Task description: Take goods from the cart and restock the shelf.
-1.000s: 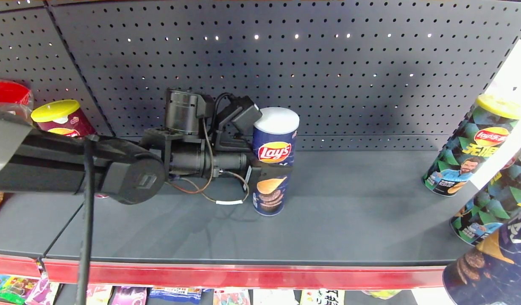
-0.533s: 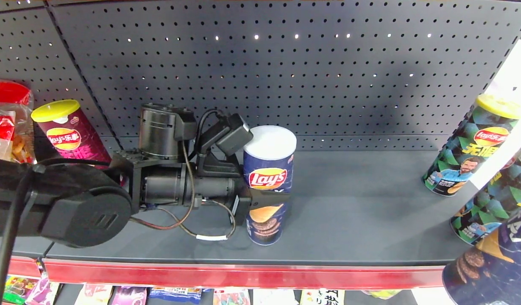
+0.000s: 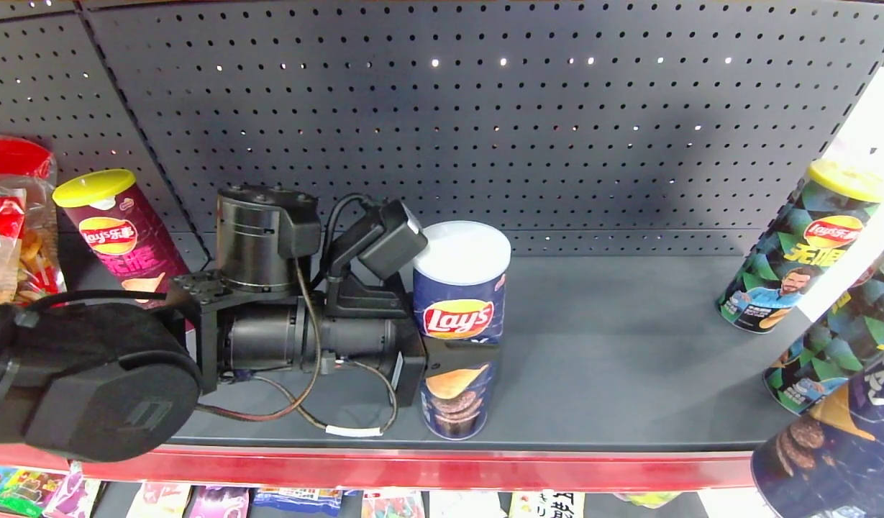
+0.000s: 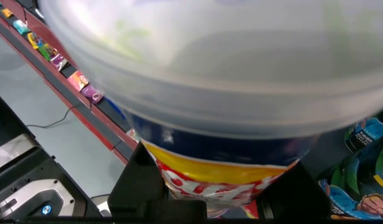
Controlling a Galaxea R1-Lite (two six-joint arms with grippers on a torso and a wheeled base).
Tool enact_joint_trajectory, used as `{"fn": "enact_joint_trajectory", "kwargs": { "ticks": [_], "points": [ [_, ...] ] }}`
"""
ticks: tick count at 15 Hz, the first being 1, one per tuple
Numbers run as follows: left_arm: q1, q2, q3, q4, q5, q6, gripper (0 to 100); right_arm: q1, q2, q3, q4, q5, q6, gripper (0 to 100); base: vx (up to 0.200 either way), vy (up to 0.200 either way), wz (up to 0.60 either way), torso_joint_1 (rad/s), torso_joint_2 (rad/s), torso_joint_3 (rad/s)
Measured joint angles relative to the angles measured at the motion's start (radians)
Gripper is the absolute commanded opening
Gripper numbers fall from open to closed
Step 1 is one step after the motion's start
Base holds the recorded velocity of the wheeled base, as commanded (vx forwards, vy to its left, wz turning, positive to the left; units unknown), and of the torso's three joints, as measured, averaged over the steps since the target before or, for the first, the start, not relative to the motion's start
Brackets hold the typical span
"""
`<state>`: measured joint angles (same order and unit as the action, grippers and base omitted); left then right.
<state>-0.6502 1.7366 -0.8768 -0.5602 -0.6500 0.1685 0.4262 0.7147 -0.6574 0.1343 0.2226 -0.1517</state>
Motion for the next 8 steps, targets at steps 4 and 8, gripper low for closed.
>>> {"fn": "enact_joint_trajectory", "kwargs": {
  "ticks": [4, 8],
  "points": [
    [0.008, 0.011, 0.012, -0.019, 0.0, 0.0, 0, 0.0, 0.0, -0.005, 0.0, 0.0, 0.0, 0, 0.0, 0.0, 0.0, 0.0, 0.0, 0.0],
    [0.006, 0.011, 0.026, -0.028, -0.001, 0.002, 0, 0.0, 0.0, -0.011, 0.003, 0.0, 0.0, 0, 0.0, 0.0, 0.0, 0.0, 0.0, 0.0]
  ]
}}
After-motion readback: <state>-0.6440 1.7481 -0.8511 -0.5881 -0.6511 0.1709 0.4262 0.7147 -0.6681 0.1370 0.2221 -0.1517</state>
